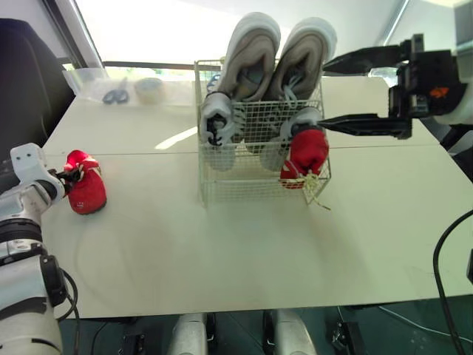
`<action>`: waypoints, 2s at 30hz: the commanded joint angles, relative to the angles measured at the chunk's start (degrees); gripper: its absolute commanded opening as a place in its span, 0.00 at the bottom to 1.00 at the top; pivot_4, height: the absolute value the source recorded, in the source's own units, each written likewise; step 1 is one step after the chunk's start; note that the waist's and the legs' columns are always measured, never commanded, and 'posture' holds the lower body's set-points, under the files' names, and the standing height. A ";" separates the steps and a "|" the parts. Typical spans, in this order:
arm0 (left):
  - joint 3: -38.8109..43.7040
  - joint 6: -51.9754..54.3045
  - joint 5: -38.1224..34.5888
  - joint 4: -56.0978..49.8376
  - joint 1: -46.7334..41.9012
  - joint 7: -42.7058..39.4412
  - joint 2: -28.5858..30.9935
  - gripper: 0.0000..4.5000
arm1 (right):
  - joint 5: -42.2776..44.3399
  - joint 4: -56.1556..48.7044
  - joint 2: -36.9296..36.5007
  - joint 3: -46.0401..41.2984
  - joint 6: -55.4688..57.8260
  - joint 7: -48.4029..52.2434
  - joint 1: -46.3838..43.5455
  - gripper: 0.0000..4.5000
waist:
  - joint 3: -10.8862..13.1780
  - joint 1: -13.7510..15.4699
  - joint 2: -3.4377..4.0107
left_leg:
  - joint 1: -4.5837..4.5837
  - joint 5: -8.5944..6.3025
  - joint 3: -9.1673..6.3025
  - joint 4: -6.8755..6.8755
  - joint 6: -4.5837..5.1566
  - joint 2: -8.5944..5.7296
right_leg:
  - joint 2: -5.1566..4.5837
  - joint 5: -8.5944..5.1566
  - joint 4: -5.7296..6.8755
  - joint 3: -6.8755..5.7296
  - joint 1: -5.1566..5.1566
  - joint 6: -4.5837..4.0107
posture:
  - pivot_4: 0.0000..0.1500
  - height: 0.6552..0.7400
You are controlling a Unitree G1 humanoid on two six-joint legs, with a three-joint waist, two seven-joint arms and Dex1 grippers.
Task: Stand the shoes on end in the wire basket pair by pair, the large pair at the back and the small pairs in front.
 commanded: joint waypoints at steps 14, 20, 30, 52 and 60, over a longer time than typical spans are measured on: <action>-0.84 -4.97 -17.45 -57.35 -7.11 -1.52 -23.91 0.01 | -1.68 3.12 0.15 2.38 -2.62 -0.28 -2.83 0.83 | 0.07 1.52 -0.28 | -0.20 -0.05 -0.06 0.45 0.17 -0.02 | -0.01 0.02 -0.05 -0.02 0.21 -0.01 | 1.00 1.00; -7.78 -6.06 -17.91 -70.40 -3.04 1.78 -35.13 0.01 | -3.25 5.63 2.21 4.92 -4.00 0.24 -5.00 0.83 | 0.02 0.28 -0.19 | 0.19 -0.06 0.11 0.46 0.45 -0.05 | -0.03 0.06 0.09 0.04 0.39 0.04 | 1.00 1.00; -18.55 -18.55 -7.51 -73.56 8.84 0.81 -42.59 0.01 | -3.51 5.81 1.93 5.01 -3.66 1.47 -5.29 0.83 | 0.03 0.35 -0.18 | 0.15 0.03 -0.03 0.44 0.31 0.01 | 0.06 0.04 0.14 0.01 0.37 0.01 | 1.00 1.00; -24.27 -74.31 21.48 -33.59 10.80 10.34 -51.67 0.01 | -3.16 3.52 0.89 5.38 1.20 1.39 -6.79 0.83 | 0.01 1.45 -0.17 | 0.04 -0.03 -0.03 0.55 0.39 0.03 | -0.01 -0.02 0.02 0.00 0.28 -0.29 | 1.00 1.00; -26.06 -78.53 23.32 -28.69 16.43 11.92 -51.40 0.01 | -3.49 3.53 0.91 5.90 2.21 1.48 -7.42 0.83 | -0.10 1.35 -0.06 | 0.04 -0.07 -0.03 0.54 0.44 0.05 | -0.02 -0.02 0.01 0.00 0.24 -0.30 | 1.00 1.00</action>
